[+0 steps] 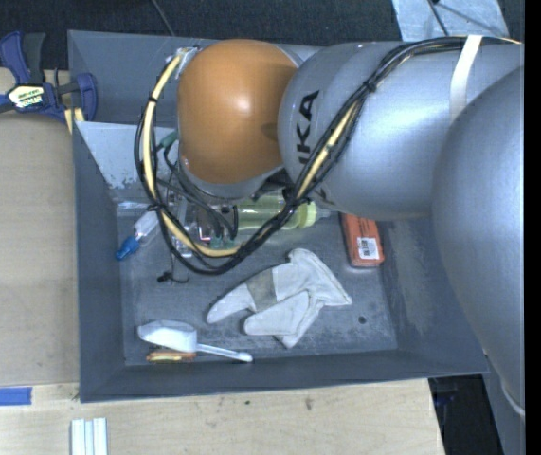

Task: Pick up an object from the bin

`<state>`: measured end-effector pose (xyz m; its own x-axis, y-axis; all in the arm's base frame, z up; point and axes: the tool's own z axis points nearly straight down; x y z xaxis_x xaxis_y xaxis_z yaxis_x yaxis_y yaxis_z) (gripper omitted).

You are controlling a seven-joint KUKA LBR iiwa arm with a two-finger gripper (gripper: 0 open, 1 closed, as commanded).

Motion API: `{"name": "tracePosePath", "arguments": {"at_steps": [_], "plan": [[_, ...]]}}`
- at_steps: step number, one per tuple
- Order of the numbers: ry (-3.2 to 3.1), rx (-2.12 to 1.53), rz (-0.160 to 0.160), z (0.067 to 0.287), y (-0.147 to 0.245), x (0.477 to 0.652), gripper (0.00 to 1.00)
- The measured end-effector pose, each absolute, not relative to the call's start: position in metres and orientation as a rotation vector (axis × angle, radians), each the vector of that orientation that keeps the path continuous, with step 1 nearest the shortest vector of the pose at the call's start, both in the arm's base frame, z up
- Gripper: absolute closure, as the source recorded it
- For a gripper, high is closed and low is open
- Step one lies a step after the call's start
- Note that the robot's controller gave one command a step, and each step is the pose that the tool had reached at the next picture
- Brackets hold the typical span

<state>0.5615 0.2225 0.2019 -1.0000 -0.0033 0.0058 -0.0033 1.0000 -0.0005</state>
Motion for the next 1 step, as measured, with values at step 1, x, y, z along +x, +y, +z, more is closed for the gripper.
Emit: {"name": "tracePosePath", "arguments": {"at_steps": [1], "plan": [[-3.144,0.000,-0.002,0.2071,0.2212,0.5633,0.00]]}}
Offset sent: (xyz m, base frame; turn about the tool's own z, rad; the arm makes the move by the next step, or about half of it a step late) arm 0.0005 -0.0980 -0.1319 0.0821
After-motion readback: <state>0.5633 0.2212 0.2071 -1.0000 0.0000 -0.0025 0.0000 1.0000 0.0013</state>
